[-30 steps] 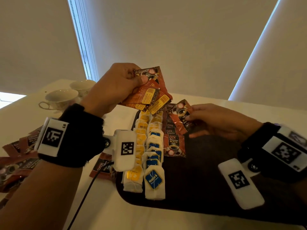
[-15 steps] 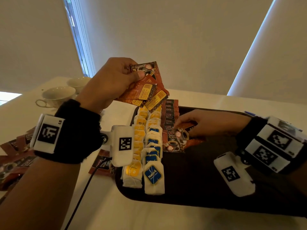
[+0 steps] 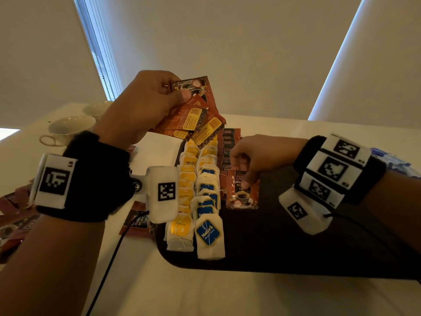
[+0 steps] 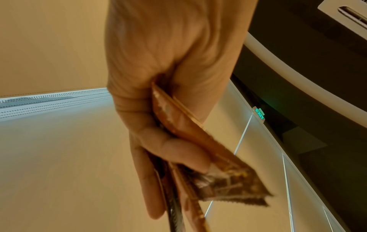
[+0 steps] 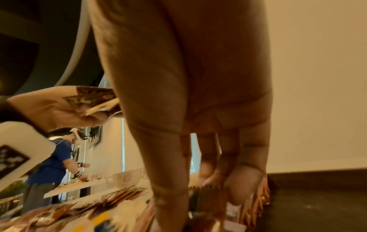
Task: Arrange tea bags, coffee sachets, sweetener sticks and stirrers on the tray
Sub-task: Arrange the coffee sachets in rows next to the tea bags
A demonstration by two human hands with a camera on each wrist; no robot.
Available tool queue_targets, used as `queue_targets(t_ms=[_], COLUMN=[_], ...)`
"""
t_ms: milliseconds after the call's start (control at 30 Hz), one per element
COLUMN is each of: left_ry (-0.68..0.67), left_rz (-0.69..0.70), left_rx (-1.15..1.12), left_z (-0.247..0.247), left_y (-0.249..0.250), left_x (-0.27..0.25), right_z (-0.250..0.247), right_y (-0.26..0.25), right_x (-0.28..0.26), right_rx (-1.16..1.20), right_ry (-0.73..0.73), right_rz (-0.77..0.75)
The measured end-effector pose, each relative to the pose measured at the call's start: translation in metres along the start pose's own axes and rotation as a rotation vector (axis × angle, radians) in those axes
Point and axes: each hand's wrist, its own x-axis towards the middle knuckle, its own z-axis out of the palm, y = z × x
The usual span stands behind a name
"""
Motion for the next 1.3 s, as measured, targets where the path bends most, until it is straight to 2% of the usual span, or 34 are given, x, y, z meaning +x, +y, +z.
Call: queue_targets(t_ms=[200,367,467,567,1033,1300], left_ry=[0.002,0.01,0.017,0.012,0.006,0.004], left_rz=[0.001,0.009,0.016,0.019,0.046,0.051], left_rx=[0.009,0.011,0.029,0.022,-0.007,0.019], left_z=[0.002,0.0,-0.001,-0.001,-0.004,-0.003], left_y=[0.001,0.0,-0.001,-0.002,-0.005,-0.004], left_x=[0.0,-0.001,0.001,0.002,0.003,0.003], right_z=[0.015,0.014,0.015,0.027,0.025,0.028], right_y=[-0.005,0.001,0.006,0.01,0.015,0.017], right_x=[0.004,0.002,-0.009,-0.017,-0.009,-0.008], right_rx=[-0.049,-0.021,0.037,-0.014,-0.032,-0.024], right_ry=[0.05,0.161,0.033,-0.06,-0.003,-0.09], right_rz=[-0.041,-0.034,-0.005,-0.025,-0.089,-0.121])
